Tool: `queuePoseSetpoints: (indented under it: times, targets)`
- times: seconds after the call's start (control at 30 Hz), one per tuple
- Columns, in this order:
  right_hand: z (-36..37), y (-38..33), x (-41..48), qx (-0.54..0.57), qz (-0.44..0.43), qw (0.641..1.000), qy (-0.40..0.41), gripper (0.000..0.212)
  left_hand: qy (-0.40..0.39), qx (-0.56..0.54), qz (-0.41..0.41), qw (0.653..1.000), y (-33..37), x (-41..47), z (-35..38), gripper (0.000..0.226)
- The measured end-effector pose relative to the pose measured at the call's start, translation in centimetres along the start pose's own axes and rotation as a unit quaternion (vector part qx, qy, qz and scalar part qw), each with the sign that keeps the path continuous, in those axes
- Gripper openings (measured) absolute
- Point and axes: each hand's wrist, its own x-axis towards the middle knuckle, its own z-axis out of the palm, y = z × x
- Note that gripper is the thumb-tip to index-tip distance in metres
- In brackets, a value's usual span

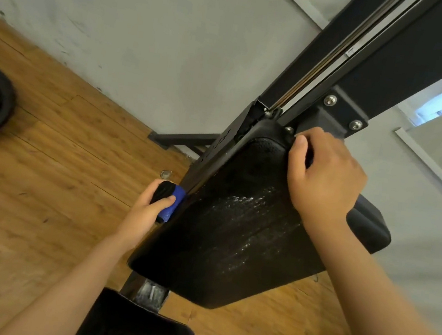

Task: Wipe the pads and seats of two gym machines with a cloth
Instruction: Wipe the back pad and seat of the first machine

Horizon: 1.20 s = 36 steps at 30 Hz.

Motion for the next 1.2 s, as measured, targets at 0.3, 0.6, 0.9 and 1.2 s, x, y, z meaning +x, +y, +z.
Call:
queuePoseSetpoints:
  times: [0.3,0.6,0.9,1.2]
  targets:
    - [0.2,-0.1,0.0,-0.001,-0.003,1.000,0.006,0.039,0.078,0.095,-0.103,0.987,-4.8,-1.0,-2.3,0.019]
    - [0.3,0.0,0.0,0.004,-0.010,1.000,0.014,0.040,0.046,0.035,-0.032,0.998,-2.9,-0.3,-1.1,0.019]
    - [0.3,0.0,0.0,-0.002,-0.012,1.000,0.017,0.040,0.090,0.109,-0.124,0.982,-8.7,-1.5,-4.7,0.016]
    - [0.3,0.0,-0.1,-0.002,-0.008,1.000,0.013,0.040,0.012,0.026,-0.148,0.989,-6.8,0.5,-5.7,0.034]
